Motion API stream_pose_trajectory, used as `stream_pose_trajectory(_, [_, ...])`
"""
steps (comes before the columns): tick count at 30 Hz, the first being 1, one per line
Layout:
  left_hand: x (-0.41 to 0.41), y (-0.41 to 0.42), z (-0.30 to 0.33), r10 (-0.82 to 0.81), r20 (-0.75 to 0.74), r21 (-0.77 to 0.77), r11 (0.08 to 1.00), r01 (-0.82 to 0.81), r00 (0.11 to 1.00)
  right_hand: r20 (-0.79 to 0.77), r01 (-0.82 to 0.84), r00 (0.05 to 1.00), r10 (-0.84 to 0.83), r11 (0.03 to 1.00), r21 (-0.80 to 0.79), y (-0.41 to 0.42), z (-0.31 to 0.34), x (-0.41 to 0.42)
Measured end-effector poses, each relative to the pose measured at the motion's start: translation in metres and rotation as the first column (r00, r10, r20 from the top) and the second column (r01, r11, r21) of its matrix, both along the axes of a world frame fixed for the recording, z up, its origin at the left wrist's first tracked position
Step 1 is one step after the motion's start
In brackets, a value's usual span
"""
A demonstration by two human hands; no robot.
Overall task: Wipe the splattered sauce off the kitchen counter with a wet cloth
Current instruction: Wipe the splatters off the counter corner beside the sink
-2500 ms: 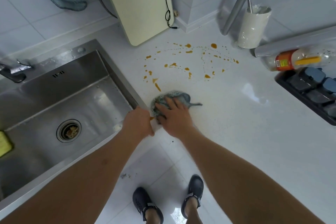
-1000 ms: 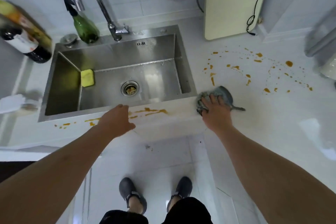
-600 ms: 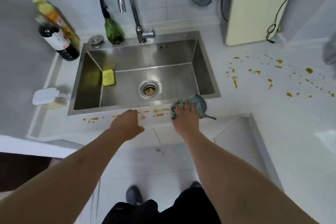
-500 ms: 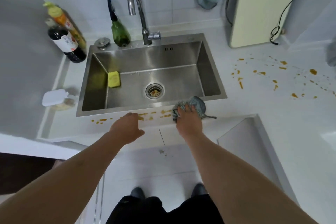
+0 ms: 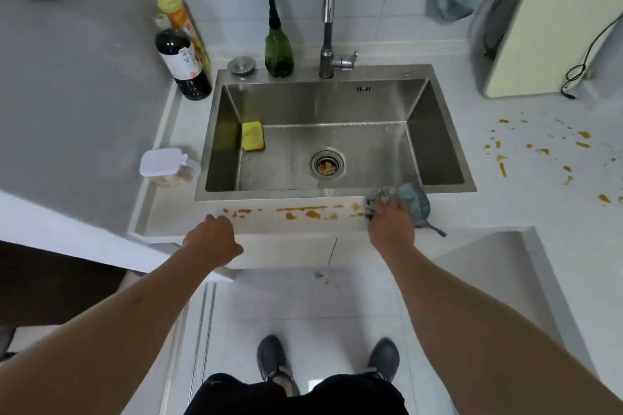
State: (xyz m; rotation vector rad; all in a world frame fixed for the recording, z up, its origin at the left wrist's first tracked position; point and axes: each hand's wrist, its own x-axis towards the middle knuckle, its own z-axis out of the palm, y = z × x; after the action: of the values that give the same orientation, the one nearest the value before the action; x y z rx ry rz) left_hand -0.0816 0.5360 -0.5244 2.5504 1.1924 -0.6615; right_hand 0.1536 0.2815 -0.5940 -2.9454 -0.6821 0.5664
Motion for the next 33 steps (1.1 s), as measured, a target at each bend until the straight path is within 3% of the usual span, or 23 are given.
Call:
stream_pose_trajectory(4, [0.002,-0.005,-0.003,-0.019,0.03,-0.031,0.999,0.019,0.999,-0.028,-0.232,0.972,0.234,0.971,0.058,0.0,0.0,-0.015])
stream_pose_trajectory(6, [0.012,-0.011,-0.001,-0.022,0.073,-0.058,0.998,0.027,0.997,0.013,-0.258,0.966,0.258,0.966,0.028,-0.03,0.005,0.008])
stream_pose_trajectory(10, [0.02,-0.03,-0.004,-0.028,0.128,-0.07,0.997,0.037,0.991,0.068,0.025,0.997,-0.02,0.997,-0.07,-0.081,0.008,0.054])
stream_pose_trajectory(12, [0.022,-0.041,-0.009,-0.069,0.132,-0.056,0.995,0.077,0.989,0.092,0.075,0.994,-0.067,0.993,-0.086,-0.068,0.002,0.051])
stream_pose_trajectory(17, [0.03,-0.062,-0.019,-0.184,0.068,-0.045,0.981,0.187,0.981,-0.014,-0.174,0.984,0.176,0.981,0.09,0.01,0.003,-0.025])
stream_pose_trajectory(19, [0.035,-0.063,-0.019,-0.199,0.01,-0.069,0.977,0.2,0.98,-0.014,-0.347,0.936,0.351,0.931,0.112,0.015,0.008,-0.032])
stream_pose_trajectory(21, [0.04,-0.061,-0.016,-0.211,-0.011,-0.1,0.973,0.209,0.977,-0.006,-0.396,0.917,0.4,0.91,0.122,-0.007,0.007,-0.01])
stream_pose_trajectory(23, [0.041,-0.057,-0.018,-0.239,-0.027,-0.121,0.965,0.234,0.971,0.008,-0.276,0.961,0.277,0.956,0.101,-0.045,0.002,0.025])
stream_pose_trajectory(26, [0.039,-0.05,-0.022,-0.275,-0.026,-0.117,0.956,0.271,0.961,0.059,0.098,0.993,-0.101,0.994,0.051,-0.092,-0.004,0.063])
stream_pose_trajectory(28, [0.038,-0.048,-0.024,-0.298,-0.023,-0.117,0.949,0.294,0.954,0.101,0.158,0.982,-0.16,0.987,0.029,-0.086,-0.006,0.056])
stream_pose_trajectory(33, [0.033,-0.043,-0.026,-0.332,-0.022,-0.123,0.937,0.327,0.943,0.091,-0.193,0.98,0.179,0.964,0.181,-0.006,-0.007,-0.033])
